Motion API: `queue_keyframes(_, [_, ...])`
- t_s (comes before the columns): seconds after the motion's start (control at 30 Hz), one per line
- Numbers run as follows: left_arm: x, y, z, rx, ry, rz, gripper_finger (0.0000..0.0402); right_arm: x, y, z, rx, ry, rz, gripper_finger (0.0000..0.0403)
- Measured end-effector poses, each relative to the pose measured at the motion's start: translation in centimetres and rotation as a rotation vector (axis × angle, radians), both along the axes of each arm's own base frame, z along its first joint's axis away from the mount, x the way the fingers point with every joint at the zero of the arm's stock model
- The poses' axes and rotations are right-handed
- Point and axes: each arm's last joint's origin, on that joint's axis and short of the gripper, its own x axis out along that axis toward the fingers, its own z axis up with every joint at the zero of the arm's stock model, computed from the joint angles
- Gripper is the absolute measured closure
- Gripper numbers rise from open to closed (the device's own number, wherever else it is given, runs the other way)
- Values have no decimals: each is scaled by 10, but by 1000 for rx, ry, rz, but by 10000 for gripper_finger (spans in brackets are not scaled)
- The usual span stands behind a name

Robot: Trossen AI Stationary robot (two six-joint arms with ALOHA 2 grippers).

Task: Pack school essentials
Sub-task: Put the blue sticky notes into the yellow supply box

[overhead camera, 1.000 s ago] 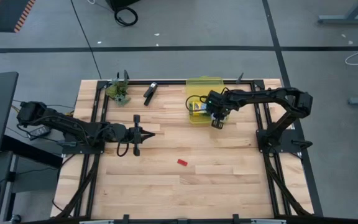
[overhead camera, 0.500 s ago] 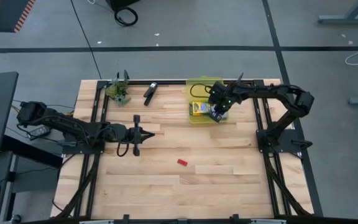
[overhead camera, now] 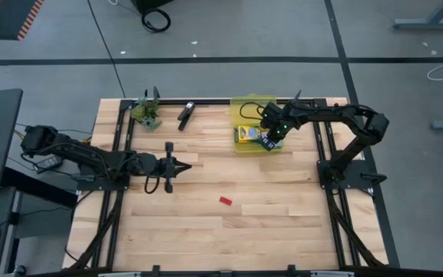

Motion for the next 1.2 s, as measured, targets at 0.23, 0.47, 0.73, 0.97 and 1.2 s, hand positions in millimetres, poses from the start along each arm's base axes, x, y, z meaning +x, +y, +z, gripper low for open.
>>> queue_keyframes(0.23, [0,0,0,0,0,0,385,-2,3,-6,-41,21,-1,397])
queue_keyframes(0.47, [0,0,0,-5,0,2,377,-4,4,-8,-48,25,-7,397])
queue_keyframes(0.73, [0,0,0,-20,-2,8,384,5,0,12,-75,13,1,397])
queue_keyframes(0.97, [0,0,0,-17,0,6,380,2,6,5,-34,27,-4,397])
queue_keyframes(1.2, [0,0,-1,-14,1,5,383,0,11,-6,-65,16,0,397])
